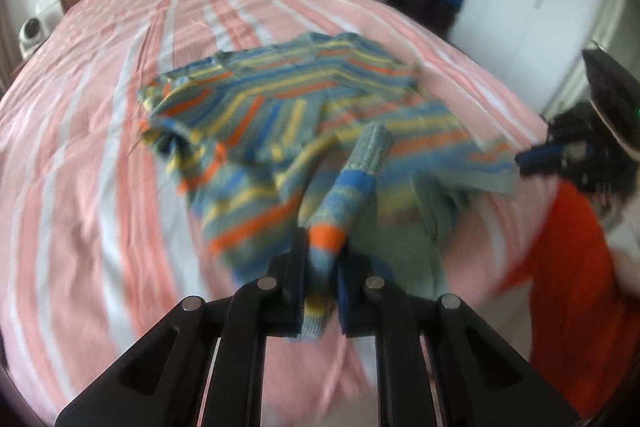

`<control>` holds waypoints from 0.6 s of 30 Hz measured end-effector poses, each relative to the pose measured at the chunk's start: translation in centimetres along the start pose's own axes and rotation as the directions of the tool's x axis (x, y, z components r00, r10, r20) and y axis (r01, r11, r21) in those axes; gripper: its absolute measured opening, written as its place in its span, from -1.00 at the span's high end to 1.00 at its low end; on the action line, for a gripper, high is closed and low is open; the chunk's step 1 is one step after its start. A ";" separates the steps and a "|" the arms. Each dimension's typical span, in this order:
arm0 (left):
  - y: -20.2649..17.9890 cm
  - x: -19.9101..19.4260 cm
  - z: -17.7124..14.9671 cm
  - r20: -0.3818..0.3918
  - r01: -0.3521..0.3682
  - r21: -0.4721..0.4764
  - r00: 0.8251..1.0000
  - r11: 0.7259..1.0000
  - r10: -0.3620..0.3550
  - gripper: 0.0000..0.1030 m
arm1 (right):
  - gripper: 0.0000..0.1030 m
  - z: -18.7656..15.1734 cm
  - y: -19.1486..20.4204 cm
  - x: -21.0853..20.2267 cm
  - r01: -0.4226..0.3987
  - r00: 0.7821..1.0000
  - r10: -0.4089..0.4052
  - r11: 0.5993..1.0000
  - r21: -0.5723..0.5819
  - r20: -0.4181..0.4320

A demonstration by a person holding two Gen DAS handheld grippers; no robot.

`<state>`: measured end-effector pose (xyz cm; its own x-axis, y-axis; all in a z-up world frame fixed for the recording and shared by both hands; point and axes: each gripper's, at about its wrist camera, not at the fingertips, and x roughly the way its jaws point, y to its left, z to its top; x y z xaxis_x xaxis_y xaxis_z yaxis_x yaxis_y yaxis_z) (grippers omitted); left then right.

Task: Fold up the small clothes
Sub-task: 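Grasp the sweater hem with both grippers and lift, shaking it flat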

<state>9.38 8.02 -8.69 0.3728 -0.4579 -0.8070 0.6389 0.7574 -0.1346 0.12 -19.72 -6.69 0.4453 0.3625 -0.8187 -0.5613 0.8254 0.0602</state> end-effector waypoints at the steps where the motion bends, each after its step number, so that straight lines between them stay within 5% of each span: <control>1: -0.5 -1.2 -1.9 -0.027 -0.005 0.019 1.000 1.000 0.006 0.67 | 0.83 -1.1 1.0 -1.4 -0.016 1.000 0.016 1.000 -0.021 0.001; 4: -1.0 -2.9 -7.0 -0.129 -0.082 0.030 0.988 0.996 0.085 0.47 | 0.83 -5.3 3.3 -3.6 -0.033 0.998 0.031 0.999 -0.038 -0.058; 7: 0.6 -3.6 -10.0 -0.212 -0.143 -0.068 0.969 0.987 0.126 0.36 | 0.69 -8.9 2.8 -3.2 0.014 0.989 -0.012 1.000 0.017 -0.145; 11: 3.5 -4.1 -11.2 -0.143 -0.045 -0.391 0.990 0.919 -0.012 -0.52 | -0.03 -12.0 0.2 -2.6 -0.007 0.986 0.043 0.975 0.222 -0.159; 13: 3.6 -3.2 -10.6 -0.106 0.001 -0.468 0.993 0.884 -0.058 -0.59 | -0.14 -12.4 -1.2 -2.2 -0.077 0.989 0.116 0.930 0.359 -0.089; 15: 3.0 -1.9 -9.7 -0.076 0.072 -0.514 0.989 0.855 -0.128 -0.62 | -0.14 -13.1 -3.1 -0.9 -0.190 0.976 0.218 0.826 0.530 0.011; 18: 1.6 0.9 -8.5 -0.088 0.105 -0.557 0.979 0.824 -0.184 -0.68 | -0.14 -13.3 -3.7 1.6 -0.285 0.951 0.299 0.750 0.597 0.078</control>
<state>5.02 12.75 -14.55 0.1875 -0.5468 -0.8160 0.1905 0.8352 -0.5159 -6.37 -27.96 -15.80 0.3101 0.6256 -0.7159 -0.1310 0.7739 0.6196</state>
